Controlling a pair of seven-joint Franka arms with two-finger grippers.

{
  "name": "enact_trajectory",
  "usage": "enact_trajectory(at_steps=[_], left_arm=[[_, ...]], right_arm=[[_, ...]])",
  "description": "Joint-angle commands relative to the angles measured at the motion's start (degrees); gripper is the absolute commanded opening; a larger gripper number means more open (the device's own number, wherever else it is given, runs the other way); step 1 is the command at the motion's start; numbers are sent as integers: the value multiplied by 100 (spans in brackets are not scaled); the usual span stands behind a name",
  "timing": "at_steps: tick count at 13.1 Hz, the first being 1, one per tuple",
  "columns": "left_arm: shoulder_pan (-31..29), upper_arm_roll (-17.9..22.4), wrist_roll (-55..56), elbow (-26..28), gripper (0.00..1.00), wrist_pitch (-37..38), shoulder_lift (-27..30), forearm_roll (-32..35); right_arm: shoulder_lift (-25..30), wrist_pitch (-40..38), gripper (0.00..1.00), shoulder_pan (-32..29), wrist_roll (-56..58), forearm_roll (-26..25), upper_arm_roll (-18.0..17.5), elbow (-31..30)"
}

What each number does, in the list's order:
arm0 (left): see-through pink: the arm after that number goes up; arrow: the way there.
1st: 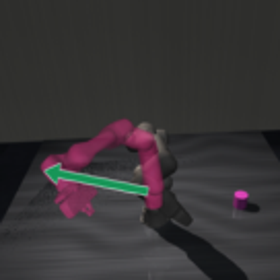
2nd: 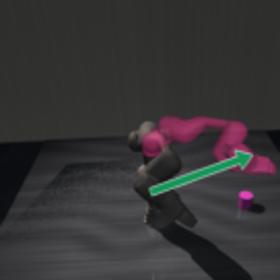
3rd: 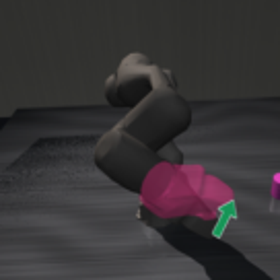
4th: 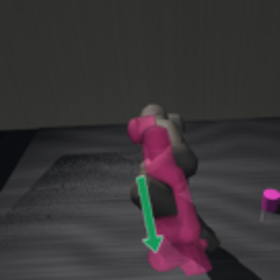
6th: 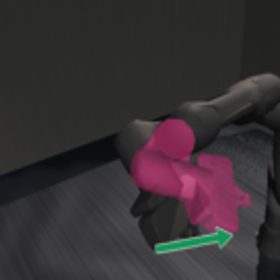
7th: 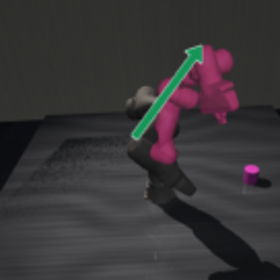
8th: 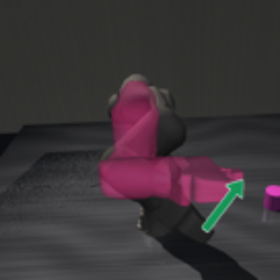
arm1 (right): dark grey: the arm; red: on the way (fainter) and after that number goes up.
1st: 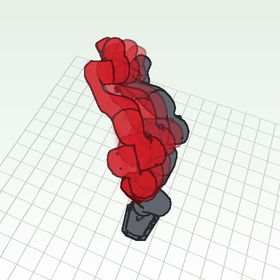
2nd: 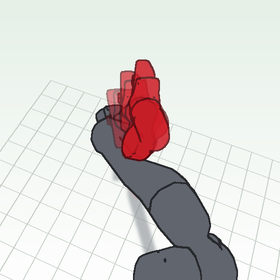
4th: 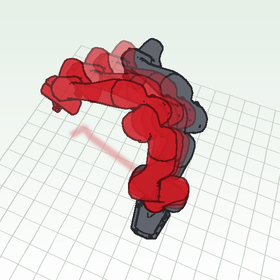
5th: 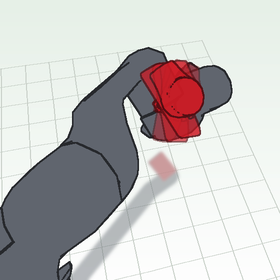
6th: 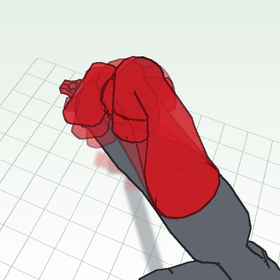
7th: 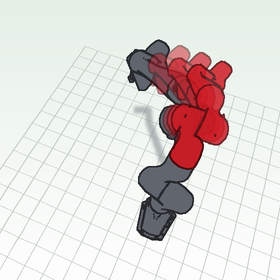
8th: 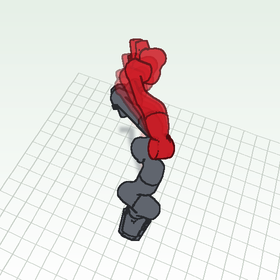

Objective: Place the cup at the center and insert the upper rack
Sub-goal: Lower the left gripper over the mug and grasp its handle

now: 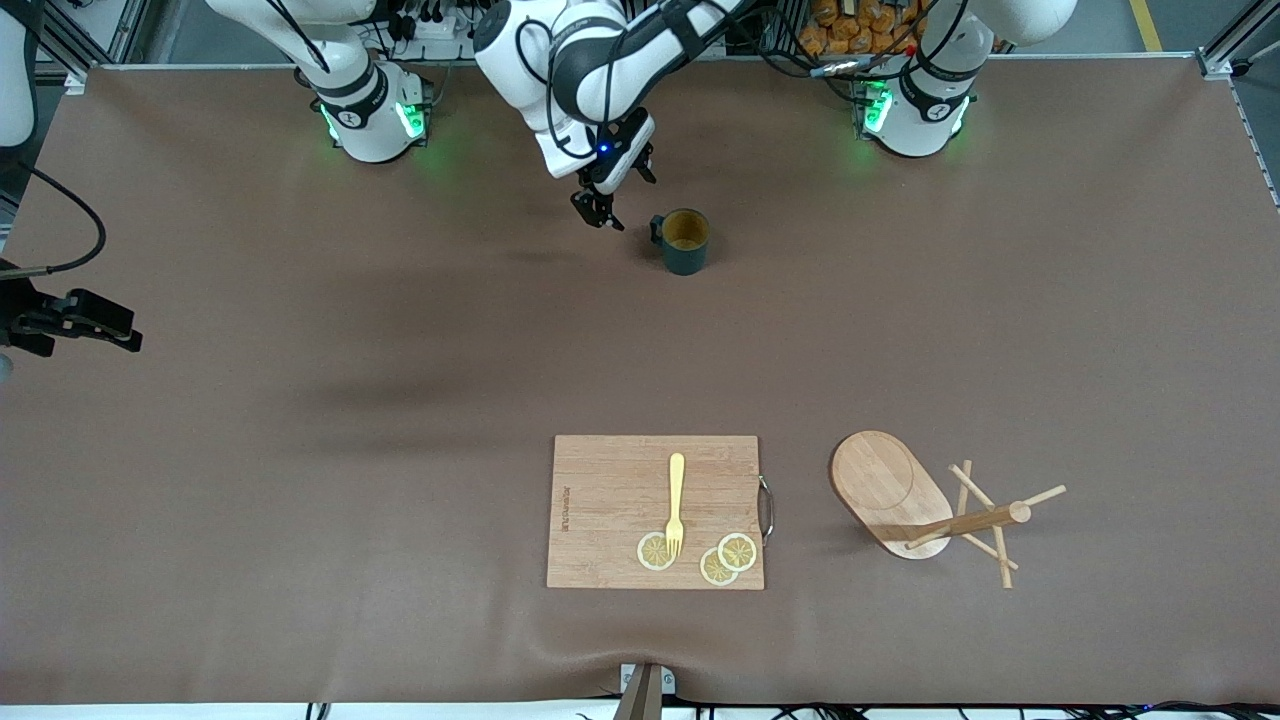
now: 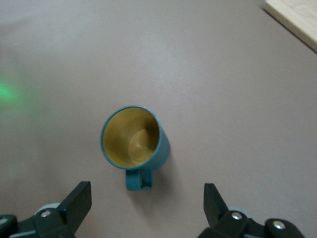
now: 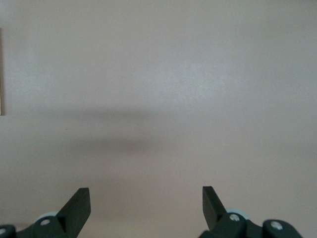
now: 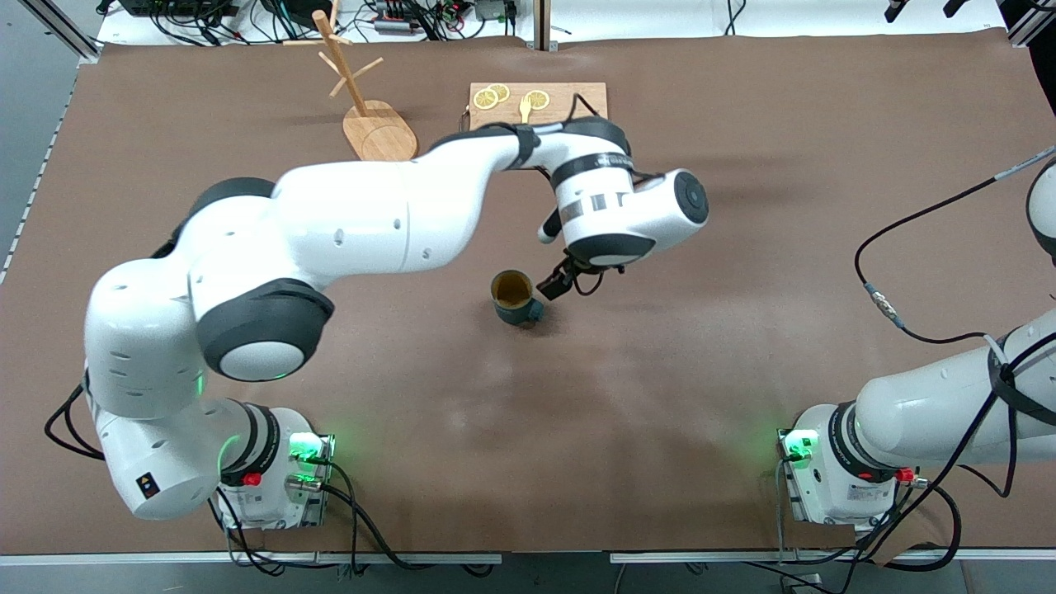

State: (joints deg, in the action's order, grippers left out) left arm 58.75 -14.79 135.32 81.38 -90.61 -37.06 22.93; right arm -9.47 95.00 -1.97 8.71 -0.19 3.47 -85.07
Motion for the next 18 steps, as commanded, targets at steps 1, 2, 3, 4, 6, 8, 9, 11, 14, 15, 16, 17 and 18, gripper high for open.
enact_trajectory(at_steps=[1,2,3,4,6,8,9,11,14,15,16,17,18], left_arm=[[145,63,423,-535,100,351,-503,133],[189,72,512,-535,100,360,-574,133],[215,124,626,-535,100,351,-670,133],[268,151,775,-535,100,351,-776,142],[312,186,925,-535,100,369,-960,185],[347,187,1083,-535,100,386,-1101,317],[347,169,1206,-527,100,386,-1128,326],[409,178,1303,-527,100,386,-1233,335],[409,169,1330,-518,99,386,-1277,326],[409,160,1321,-518,86,386,-1312,326],[409,160,1304,-518,73,386,-1321,326],[400,160,1269,-518,62,386,-1330,326],[400,160,1251,-518,53,386,-1348,326]], right_arm=[[32,-8,100,48,43,-113,14,69],[41,-8,100,48,43,-104,14,78],[59,-17,100,48,43,-104,5,78],[59,-17,100,48,34,-113,5,78],[59,-17,100,91,25,-200,5,78],[50,-8,100,170,-10,-218,-4,78],[50,-8,100,171,-1,-210,-39,78],[50,0,100,153,-27,-210,-179,43],[50,27,100,144,-107,-149,-215,43],[50,44,100,136,-107,-139,-215,69],[50,53,100,127,-107,-157,-215,78],[59,53,100,127,-107,-166,-215,87],[68,53,100,127,-107,-157,-215,157]])
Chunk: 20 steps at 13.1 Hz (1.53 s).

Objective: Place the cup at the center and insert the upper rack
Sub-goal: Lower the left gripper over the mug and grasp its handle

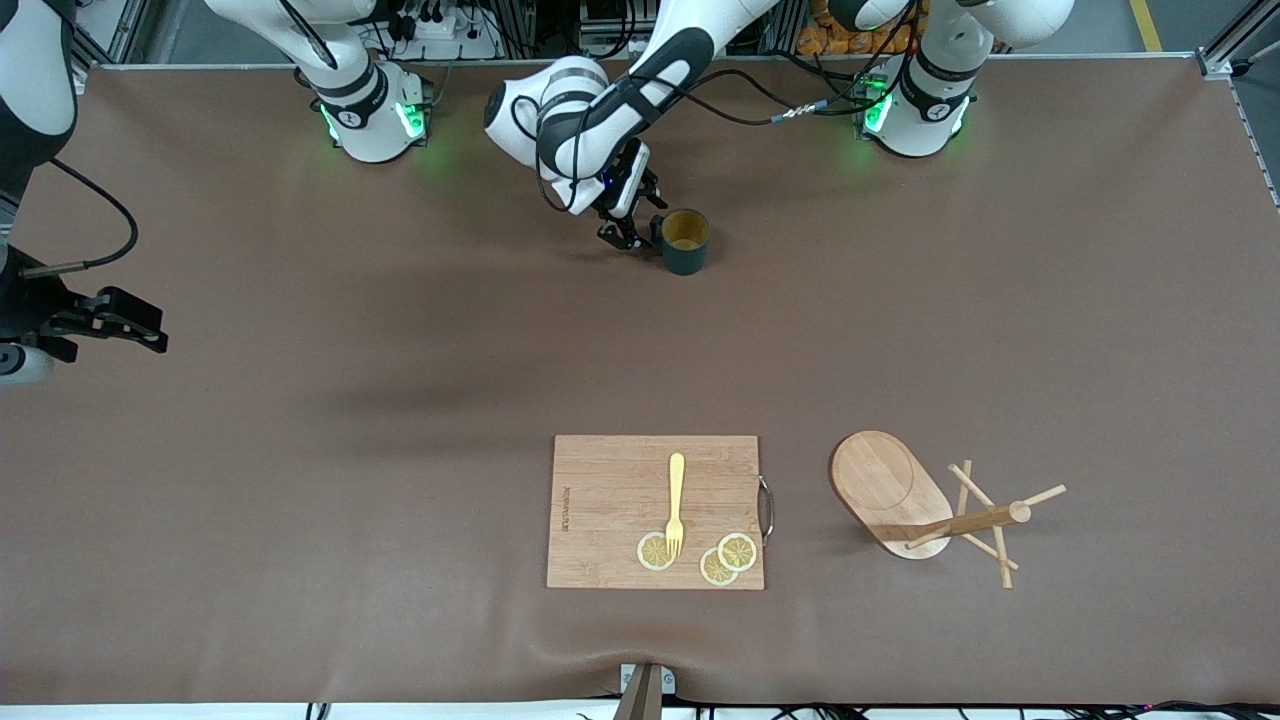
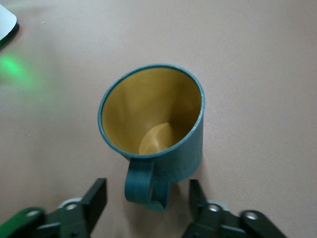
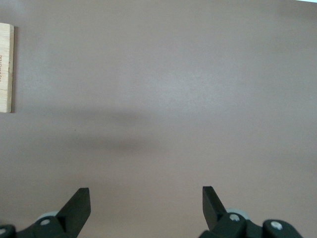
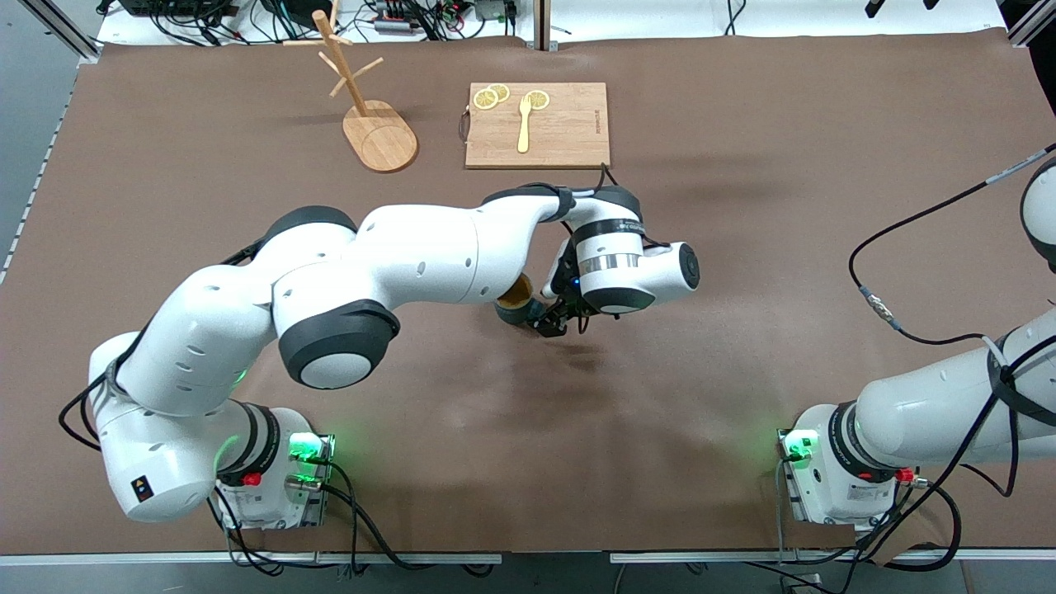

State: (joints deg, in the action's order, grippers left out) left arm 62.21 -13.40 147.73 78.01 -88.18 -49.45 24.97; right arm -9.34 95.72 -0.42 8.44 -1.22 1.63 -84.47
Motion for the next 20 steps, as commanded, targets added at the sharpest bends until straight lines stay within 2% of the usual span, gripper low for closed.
enact_trajectory(at_steps=[1,6,8,15,20], left_arm=[[54,31,-16,-181,45,143,-109,123],[19,48,-244,-189,8,134,-83,114],[-16,48,-367,-198,0,134,-39,96],[-437,39,-1061,-189,0,20,707,-140],[-1122,40,-1466,-137,0,-813,1296,-720]], right_arm=[[46,-18,100,-28,-79,-63,-31,115],[55,-27,100,-28,-88,-89,-31,282],[55,-27,100,-28,-79,-63,-31,282],[55,-44,100,-28,-88,-54,-31,282],[63,-44,100,-28,-88,-54,-31,282]])
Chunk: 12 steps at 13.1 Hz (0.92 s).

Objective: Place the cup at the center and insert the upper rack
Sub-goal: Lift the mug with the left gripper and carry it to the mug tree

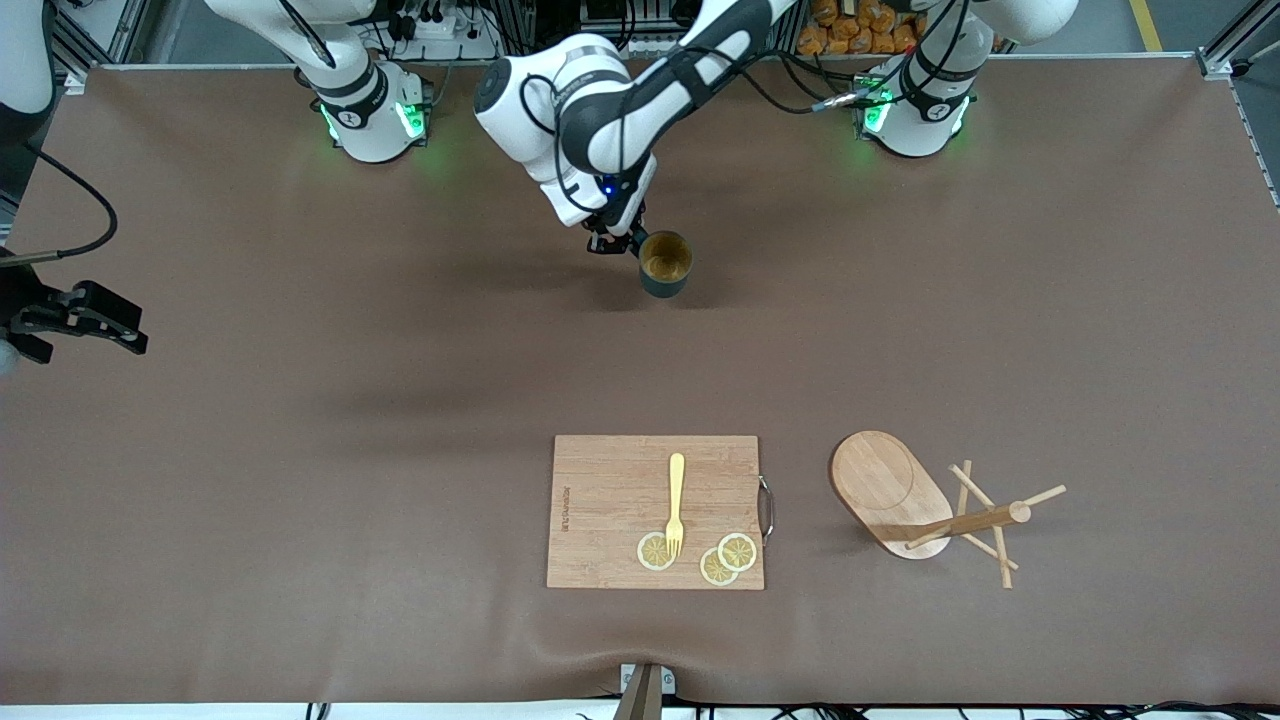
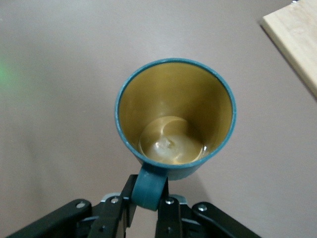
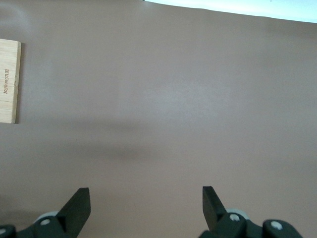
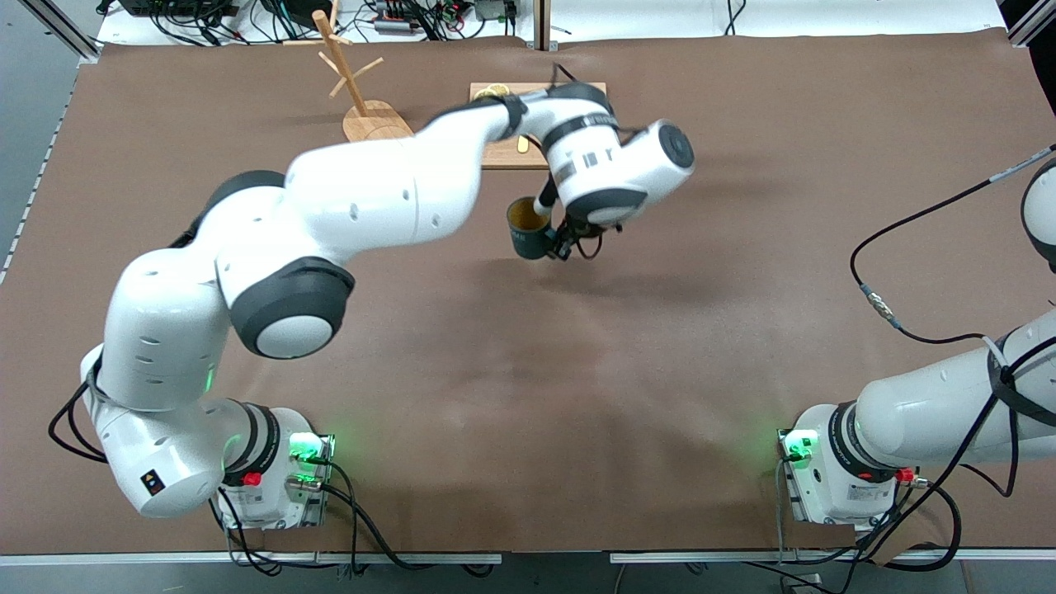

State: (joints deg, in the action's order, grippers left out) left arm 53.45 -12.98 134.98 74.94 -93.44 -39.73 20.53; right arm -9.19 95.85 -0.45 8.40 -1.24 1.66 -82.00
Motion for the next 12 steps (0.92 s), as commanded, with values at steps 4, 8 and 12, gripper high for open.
enact_trajectory(at_steps=[4,8,12], left_arm=[[-984,-2,-822,222,0,-912,791,-1084],[-1792,-29,-1709,222,0,-1132,1212,-1989],[-2671,-55,-2711,222,0,-1317,1441,-3114]], right_arm=[[31,-119,100,-288,-67,-34,-17,-26],[14,-602,100,-385,-119,-8,-8,-35],[14,-707,100,-420,-155,27,-17,-35]])
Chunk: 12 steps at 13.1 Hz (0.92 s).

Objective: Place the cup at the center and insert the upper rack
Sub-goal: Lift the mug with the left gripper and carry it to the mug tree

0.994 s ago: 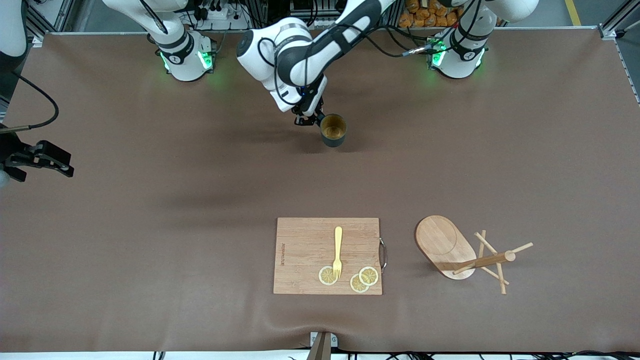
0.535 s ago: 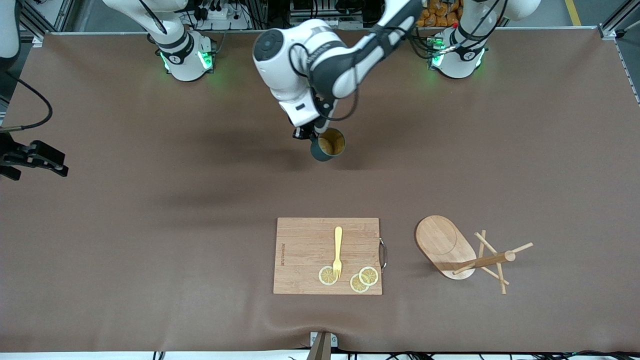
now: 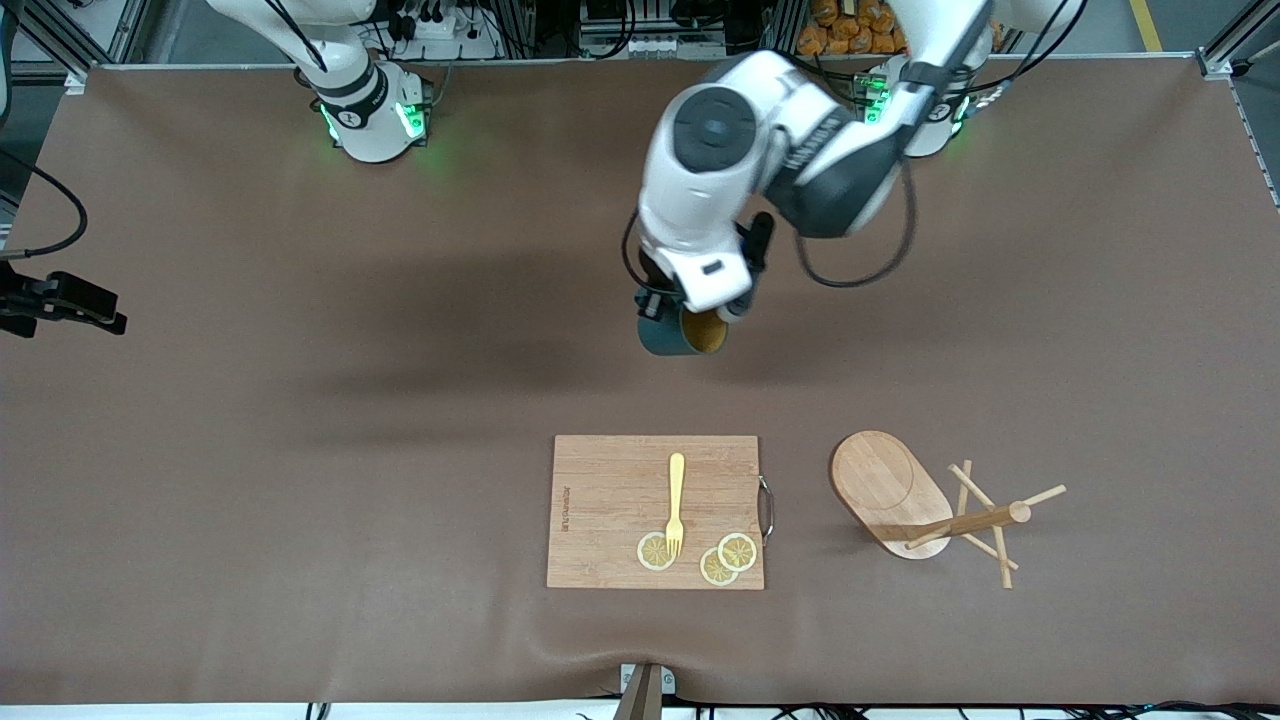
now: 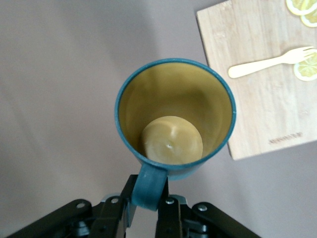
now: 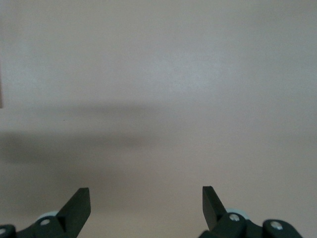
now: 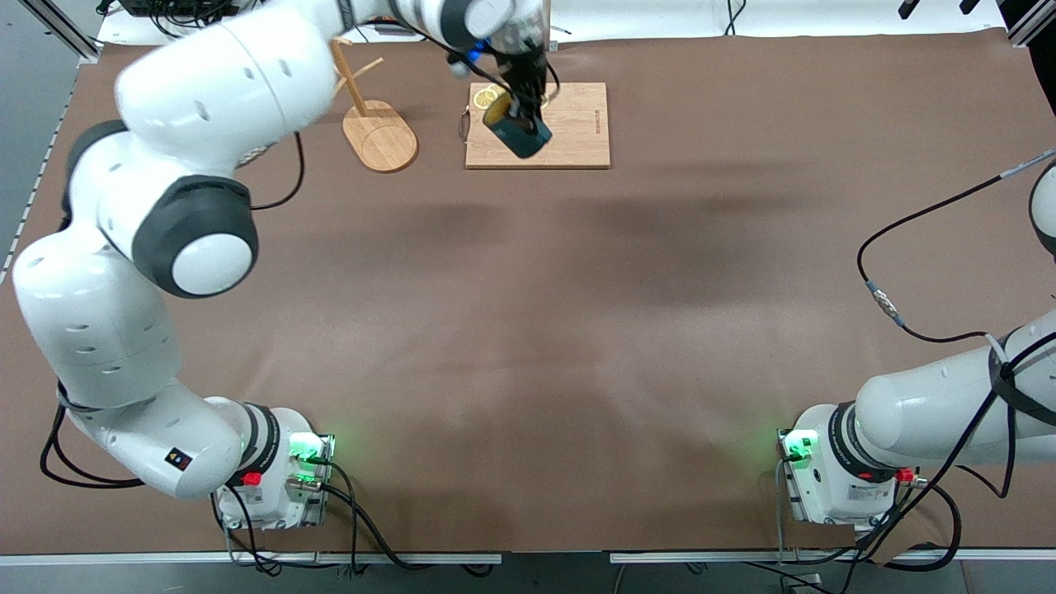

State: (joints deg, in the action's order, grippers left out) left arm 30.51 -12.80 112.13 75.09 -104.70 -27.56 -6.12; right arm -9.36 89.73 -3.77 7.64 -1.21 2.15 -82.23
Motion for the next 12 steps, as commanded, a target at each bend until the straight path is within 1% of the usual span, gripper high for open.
enact_trajectory(at_steps=[1,2,4,6,8,12], left_arm=[[-579,-74,-794,208,0,-209,277,-765],[-772,-74,-1155,208,0,-217,304,-1046],[-1107,-74,-1814,208,0,-209,330,-1548],[-1406,-74,-2325,208,0,-209,330,-1804],[-1678,-83,-3114,217,0,-121,330,-2120],[-2433,-117,-4372,234,0,475,322,-2832]], right_arm=[[30,-131,100,-98,-87,260,-57,-13],[22,-140,100,-150,-131,427,-48,-13],[22,-158,100,-186,-149,429,-48,-48],[4,-141,100,-221,-140,420,-40,-65],[-13,-70,100,-256,-131,368,-40,-170],[-40,0,100,-256,-131,324,-39,-179]])
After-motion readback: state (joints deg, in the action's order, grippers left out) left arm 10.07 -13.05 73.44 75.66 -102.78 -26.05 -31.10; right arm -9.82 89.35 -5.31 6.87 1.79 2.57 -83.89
